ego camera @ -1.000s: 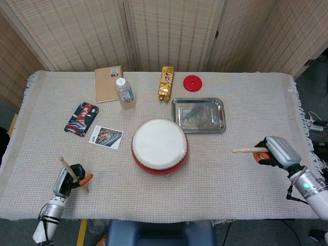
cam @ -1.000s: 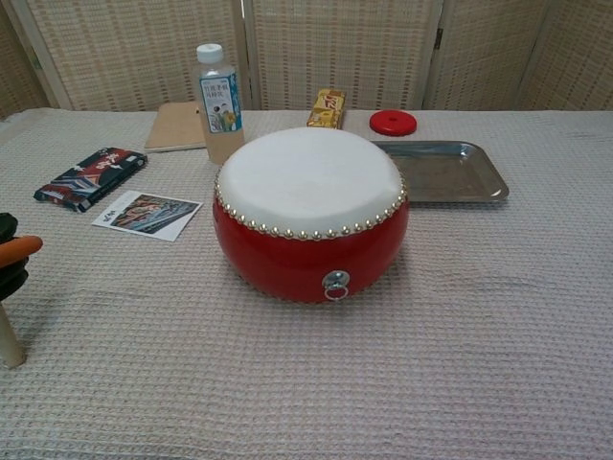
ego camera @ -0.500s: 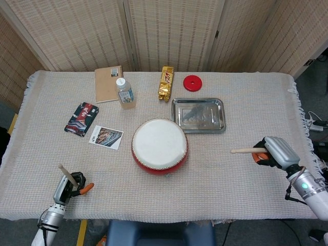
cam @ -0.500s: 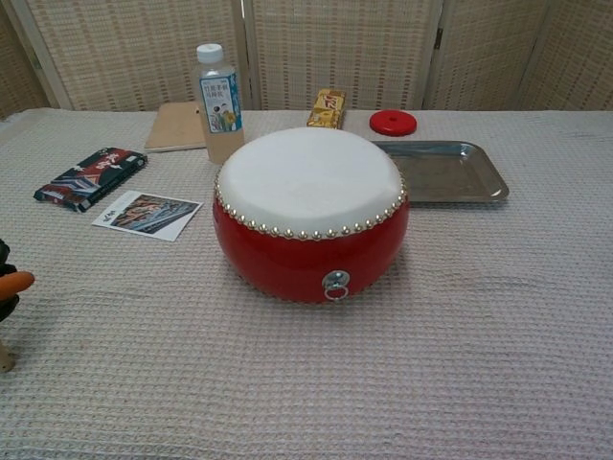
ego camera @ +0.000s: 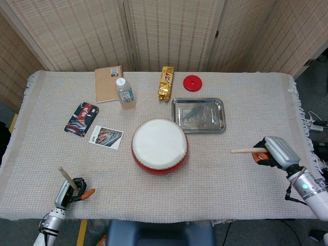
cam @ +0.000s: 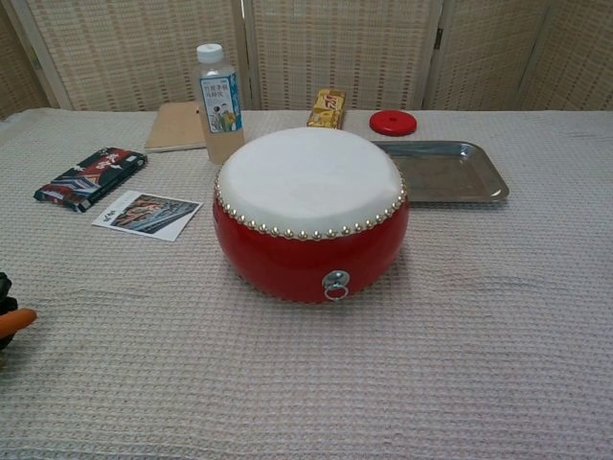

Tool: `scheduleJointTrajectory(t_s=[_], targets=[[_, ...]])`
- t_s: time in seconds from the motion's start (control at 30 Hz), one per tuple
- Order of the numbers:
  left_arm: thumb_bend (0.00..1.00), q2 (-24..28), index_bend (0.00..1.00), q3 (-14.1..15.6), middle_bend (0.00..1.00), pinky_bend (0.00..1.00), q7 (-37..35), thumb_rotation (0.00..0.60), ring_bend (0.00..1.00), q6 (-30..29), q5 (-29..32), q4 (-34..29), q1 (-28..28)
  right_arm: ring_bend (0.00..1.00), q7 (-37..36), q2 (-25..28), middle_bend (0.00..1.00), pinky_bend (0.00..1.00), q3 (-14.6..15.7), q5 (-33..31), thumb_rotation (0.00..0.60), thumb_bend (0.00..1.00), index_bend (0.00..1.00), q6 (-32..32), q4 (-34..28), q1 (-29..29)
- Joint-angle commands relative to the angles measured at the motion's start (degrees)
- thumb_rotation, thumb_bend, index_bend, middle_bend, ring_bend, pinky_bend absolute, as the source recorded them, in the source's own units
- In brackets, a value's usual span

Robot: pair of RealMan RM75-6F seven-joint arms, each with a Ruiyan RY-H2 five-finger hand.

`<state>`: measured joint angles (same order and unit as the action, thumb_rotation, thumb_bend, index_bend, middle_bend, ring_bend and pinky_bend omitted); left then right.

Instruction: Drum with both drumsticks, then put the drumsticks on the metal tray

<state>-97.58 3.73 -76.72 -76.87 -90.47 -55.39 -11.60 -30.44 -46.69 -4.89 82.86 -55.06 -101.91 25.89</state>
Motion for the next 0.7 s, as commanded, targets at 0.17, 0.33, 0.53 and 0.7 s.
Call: scheduleJointTrajectory(t_s=[0.17,0.33,0.53,0.7], targets=[[0.25,-2.57,0.92,0.11,1.00,0.97,-0.56,0.600,0.91,0.87,0.42,4.51,0.17,1.00,0.30,0.14,1.00,1.00,-0.05,-0.14,0.600,0.86,1.00,0.18,-0.27,0.00],[0.35,-3.89,1.00,0.35,1.00,1.00,4.41,0.600,1.00,0.34,-0.20,8.19,0.14,1.00,0.50,0.12,1.00,1.00,0.09,-0.27,0.600,0.86,1.00,0.53,-0.42,-0.04],[0.38,-2.83,1.00,1.02,1.00,1.00,13.72,0.600,1.00,-2.03,-2.34,10.99,-0.44,1.00,0.36,0.06,1.00,1.00,0.24,-0.12,0.600,0.86,1.00,0.76,-0.31,-0.11],[0.38,1.10,1.00,0.48,1.00,1.00,22.99,0.600,1.00,-4.30,-3.60,9.86,-1.73,1.00,0.00,-0.23,1.00,1.00,0.44,0.12,0.600,0.86,1.00,1.69,0.16,0.24]])
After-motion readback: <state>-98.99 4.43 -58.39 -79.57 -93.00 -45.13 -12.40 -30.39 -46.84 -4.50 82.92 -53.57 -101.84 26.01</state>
